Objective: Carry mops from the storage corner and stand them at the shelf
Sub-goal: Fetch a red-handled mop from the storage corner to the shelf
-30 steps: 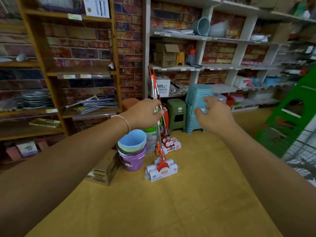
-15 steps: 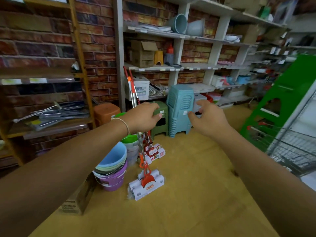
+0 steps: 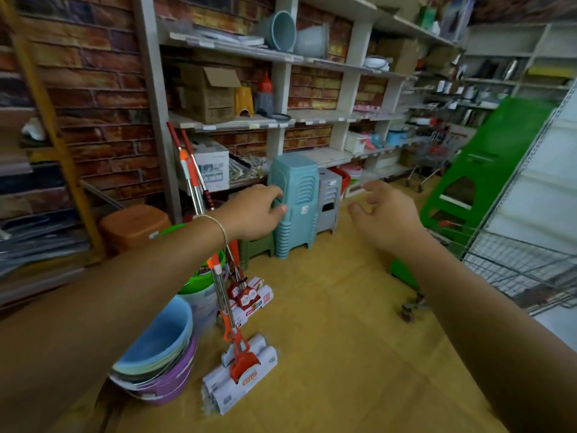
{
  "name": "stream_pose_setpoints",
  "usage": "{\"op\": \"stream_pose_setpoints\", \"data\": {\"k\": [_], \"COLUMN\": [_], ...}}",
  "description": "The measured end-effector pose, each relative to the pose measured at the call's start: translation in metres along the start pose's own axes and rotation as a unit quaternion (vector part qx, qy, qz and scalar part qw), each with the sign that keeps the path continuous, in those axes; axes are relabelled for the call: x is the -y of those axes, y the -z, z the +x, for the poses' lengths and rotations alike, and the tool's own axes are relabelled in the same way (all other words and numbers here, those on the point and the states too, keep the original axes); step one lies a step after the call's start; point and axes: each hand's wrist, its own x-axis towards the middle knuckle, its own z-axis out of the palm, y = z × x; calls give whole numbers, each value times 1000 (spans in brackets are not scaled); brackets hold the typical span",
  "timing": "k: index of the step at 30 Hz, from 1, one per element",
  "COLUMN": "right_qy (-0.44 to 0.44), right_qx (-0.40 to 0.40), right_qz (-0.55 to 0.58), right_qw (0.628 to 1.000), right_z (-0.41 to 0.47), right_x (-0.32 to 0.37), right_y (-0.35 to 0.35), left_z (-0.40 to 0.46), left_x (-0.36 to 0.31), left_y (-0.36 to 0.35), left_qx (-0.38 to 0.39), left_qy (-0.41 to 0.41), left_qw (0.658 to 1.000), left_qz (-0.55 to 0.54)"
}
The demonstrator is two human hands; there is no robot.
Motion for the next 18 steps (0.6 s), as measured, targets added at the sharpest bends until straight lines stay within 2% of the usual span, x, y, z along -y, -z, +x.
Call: {"op": "stream_pose_setpoints", "data": {"k": [10, 18], "right_qy": [1, -17], "right_qx": [3, 5], "right_qz": [6, -7], "right_qw": [1000, 1000], "right_z": [115, 247], "right_x": [-80, -173], "right_y": [-40, -33], "left_z": [157, 318], "left_x": [-11, -49], "left_y": [-67, -103], "left_qx": [40, 45], "left_qy": [-17, 2], "left_qw": [999, 999], "left_qz": [0, 3]}}
